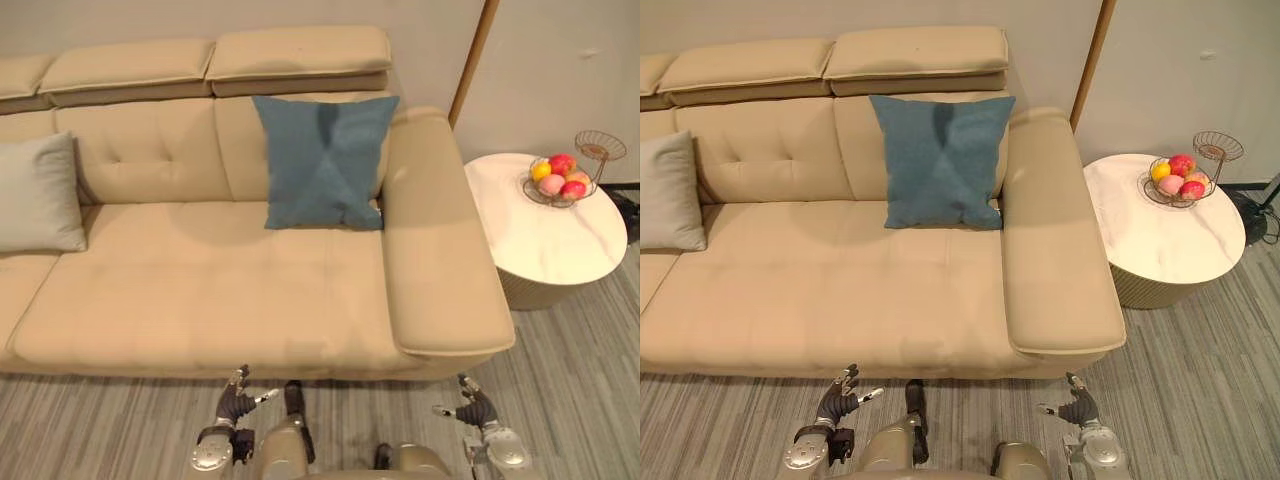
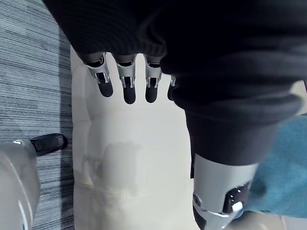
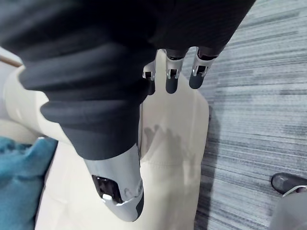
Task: Pick up cushions and gather them together orderly.
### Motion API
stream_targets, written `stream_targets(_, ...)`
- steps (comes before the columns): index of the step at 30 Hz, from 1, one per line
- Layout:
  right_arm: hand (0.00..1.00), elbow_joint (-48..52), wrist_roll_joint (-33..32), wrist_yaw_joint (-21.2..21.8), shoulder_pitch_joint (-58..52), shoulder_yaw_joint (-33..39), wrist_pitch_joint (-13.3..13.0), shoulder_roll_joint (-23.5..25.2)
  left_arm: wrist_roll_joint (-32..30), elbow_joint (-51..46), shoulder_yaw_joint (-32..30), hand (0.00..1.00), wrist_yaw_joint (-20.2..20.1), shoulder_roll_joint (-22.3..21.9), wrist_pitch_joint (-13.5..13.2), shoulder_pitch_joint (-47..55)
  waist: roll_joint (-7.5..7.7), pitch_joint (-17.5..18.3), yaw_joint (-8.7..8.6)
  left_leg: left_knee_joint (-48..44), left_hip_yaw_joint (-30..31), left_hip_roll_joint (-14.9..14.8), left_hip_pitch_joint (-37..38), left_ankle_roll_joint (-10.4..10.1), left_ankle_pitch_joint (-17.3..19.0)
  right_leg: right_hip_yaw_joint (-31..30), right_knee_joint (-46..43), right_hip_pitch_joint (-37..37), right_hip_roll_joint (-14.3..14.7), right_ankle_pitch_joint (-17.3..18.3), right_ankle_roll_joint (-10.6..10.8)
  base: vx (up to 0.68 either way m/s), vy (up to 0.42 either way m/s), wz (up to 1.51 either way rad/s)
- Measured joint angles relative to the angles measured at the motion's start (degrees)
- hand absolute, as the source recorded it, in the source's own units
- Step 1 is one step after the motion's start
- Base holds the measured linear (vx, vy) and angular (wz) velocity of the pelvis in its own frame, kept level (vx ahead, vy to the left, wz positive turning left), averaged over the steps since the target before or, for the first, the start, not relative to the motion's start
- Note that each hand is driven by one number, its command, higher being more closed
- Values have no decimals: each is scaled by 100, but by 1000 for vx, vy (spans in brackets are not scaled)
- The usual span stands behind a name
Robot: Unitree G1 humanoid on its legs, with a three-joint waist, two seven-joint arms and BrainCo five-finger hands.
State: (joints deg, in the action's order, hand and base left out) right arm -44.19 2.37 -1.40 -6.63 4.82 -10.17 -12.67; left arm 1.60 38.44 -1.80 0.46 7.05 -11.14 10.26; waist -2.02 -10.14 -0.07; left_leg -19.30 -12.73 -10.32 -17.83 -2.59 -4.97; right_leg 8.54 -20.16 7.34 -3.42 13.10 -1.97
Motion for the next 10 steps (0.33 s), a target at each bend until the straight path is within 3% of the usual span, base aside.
stream_targets(3, 0, 38, -5, 22, -12, 0, 0, 5, 0, -7, -18, 0, -30, -1, -2, 130, -13, 12, -1, -703, 6, 24, 495, -3, 1032, -203, 382, 82, -50, -434, 133, -165, 77, -22)
stream_targets(5, 0, 35, -3, 30, -59, 39, 3, 5, 2, -6, -26, 0, -38, -1, -1, 191, -123, 64, -11, 52, 7, 94, 1039, -170, 1237, -263, 577, 95, -9, -641, 288, -100, 140, -16)
stream_targets(6, 0, 34, -2, 38, -102, 101, 5, 34, 2, -7, -54, 0, -38, 7, -2, 193, -140, 95, -51, 574, 2, 139, 1244, -209, 1269, -257, 732, 71, 16, -771, 347, -91, 160, -2)
stream_targets(8, 0, 34, 3, 36, -172, 234, 6, 140, -2, -7, -61, 0, -41, 95, 1, 187, 12, 186, -75, 1130, -15, 329, 1390, -170, 1040, -224, 1185, -59, -80, -1091, 469, -70, 162, 9)
stream_targets(10, 0, 34, 3, 34, -237, 311, 6, 140, -5, -6, -62, 0, -42, 121, 3, 199, 55, 221, -73, 1317, -9, 437, 1472, -124, 945, -216, 1459, -195, -140, -1259, 518, -32, 112, 6)
